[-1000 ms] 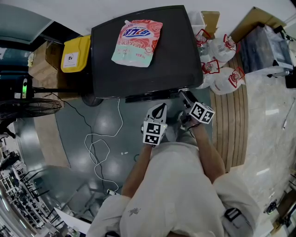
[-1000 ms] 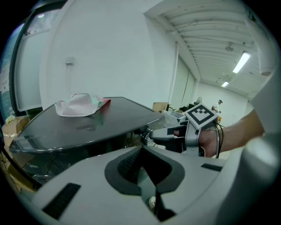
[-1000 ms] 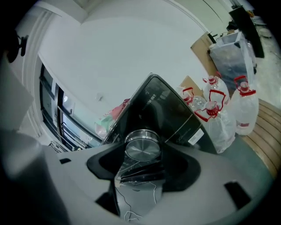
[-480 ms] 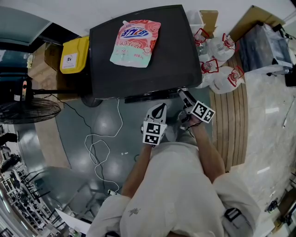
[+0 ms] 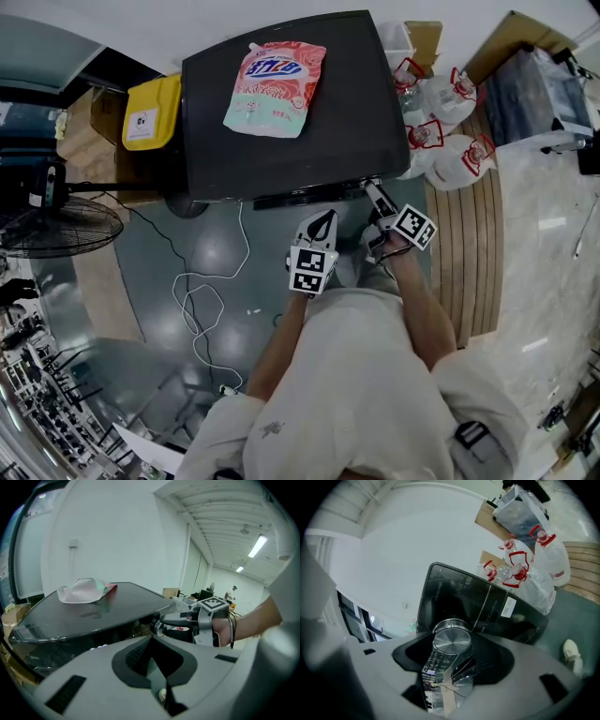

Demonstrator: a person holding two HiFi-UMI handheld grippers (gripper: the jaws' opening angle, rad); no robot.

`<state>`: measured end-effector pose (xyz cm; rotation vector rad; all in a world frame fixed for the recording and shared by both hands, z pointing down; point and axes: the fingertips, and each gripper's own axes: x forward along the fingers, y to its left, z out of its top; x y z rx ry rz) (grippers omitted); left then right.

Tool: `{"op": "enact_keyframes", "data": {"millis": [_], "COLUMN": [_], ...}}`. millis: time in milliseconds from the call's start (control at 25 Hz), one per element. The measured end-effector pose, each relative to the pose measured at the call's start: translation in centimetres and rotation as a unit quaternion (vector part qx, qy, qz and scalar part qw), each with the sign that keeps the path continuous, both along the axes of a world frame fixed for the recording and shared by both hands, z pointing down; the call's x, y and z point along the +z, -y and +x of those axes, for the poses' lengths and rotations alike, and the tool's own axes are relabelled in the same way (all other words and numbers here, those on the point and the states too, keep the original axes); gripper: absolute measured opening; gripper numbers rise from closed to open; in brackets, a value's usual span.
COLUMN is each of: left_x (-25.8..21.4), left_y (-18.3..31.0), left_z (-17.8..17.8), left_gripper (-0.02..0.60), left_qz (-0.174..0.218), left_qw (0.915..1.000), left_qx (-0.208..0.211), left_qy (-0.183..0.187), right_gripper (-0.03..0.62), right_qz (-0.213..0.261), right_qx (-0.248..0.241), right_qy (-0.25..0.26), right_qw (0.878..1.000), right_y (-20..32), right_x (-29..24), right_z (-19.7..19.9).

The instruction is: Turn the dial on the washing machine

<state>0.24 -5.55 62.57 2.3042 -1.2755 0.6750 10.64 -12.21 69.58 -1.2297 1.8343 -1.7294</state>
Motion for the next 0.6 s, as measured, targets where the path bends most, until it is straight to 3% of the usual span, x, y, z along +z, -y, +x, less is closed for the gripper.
{"op": "enact_keyframes", "data": {"millis": [320, 480, 600], "left_x": [0.06, 0.14, 0.18], "left_y": [-0.16, -0.09, -0.13], "left_z": [0.13, -0.05, -0.12], "left_gripper": [0.014, 0.014, 0.014], "left_qz": [-0.001, -0.003, -0.003], "left_qw": [1.0000, 1.0000, 1.0000], "left_qx": [0.001, 0.002, 0.003], "left_qy": [0.001, 0.001, 0.001], "right_gripper": [0.272, 0.282, 0.330], "right_qz": [-0.008, 0.004, 0.019], "right_qx": [0.017, 0.010, -0.013], "right_qy": [0.037, -0.003, -0.054], "right_qw": [0.999, 1.000, 0.998], "right_y": [-0.18, 0.04, -0.06], "right_x": [0.18, -0.02, -0.23], "right_z": [0.20, 0.36, 0.27]}}
